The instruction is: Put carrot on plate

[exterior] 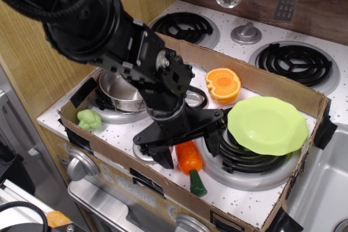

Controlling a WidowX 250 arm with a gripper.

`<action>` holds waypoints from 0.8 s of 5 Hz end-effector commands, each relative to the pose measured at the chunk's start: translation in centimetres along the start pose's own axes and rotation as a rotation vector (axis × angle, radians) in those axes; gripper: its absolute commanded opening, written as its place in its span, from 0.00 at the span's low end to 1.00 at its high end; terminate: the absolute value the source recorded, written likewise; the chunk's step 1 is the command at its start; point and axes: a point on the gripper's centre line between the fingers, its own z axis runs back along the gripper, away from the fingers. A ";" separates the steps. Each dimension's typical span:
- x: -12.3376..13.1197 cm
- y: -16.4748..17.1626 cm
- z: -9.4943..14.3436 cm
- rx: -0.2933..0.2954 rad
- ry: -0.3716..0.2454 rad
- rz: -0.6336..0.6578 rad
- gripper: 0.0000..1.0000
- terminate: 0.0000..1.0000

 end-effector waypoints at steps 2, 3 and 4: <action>1.4 -0.8 0.5 0.041 0.013 -0.035 0.00 0.00; 1.9 -1.5 2.2 0.067 0.014 -0.056 0.00 0.00; 3.0 -2.6 4.0 0.092 0.012 -0.097 0.00 0.00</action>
